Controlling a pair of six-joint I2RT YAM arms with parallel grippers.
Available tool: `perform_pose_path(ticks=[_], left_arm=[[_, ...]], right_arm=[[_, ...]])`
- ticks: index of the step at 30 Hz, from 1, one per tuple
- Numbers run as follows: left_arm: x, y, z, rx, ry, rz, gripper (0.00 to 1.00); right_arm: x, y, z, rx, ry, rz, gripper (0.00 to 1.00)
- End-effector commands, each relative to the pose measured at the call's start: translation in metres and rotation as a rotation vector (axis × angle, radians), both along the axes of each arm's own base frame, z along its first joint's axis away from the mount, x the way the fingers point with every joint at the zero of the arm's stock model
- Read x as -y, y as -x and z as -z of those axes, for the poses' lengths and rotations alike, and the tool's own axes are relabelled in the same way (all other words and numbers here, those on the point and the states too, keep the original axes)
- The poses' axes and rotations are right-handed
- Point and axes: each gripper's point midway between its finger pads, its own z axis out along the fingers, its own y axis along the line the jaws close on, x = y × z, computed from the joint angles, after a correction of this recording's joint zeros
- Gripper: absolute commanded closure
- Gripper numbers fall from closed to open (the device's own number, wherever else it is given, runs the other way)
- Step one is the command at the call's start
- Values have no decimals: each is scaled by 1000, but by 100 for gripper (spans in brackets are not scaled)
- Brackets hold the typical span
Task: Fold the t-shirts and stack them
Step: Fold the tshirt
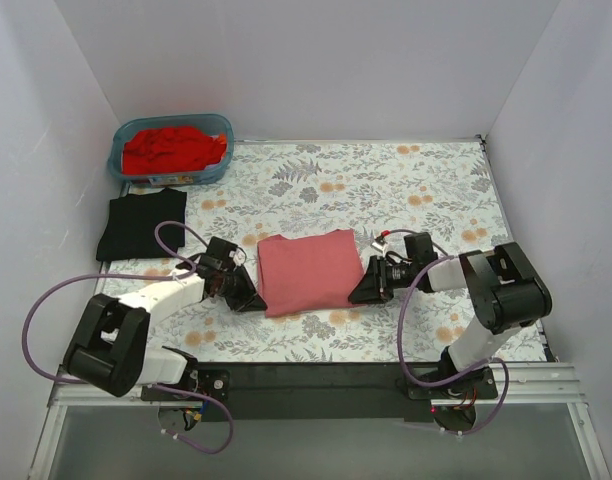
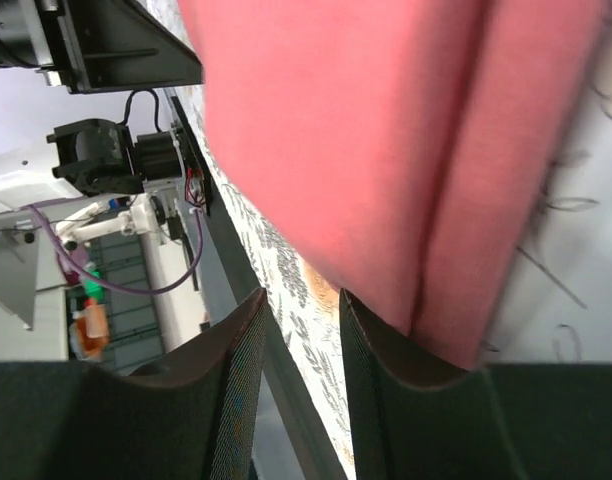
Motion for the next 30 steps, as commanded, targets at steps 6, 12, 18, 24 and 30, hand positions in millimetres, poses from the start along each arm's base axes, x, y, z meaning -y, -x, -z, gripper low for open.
perform_pose_path(ticks=[6,12,18,24,30], left_arm=[[-18,-25,-60,224,-67,-45,71],[-28,-27,-74,280,-104,-67,60],[-27,-22,-69,262,-98,-50,56],[-21,-27,-69,257,-77,-46,53],[-7,-57,-72,281,-49,-51,53]], right_arm=[[-60,1,-78,245,-59,-95,55],[-122,10,-70,209,-112,-144,52],[-151,34,-20,34,-154,-207,55],[-143,29,-36,72,-186,-166,57],[-122,-19,-86,238,-196,-61,56]])
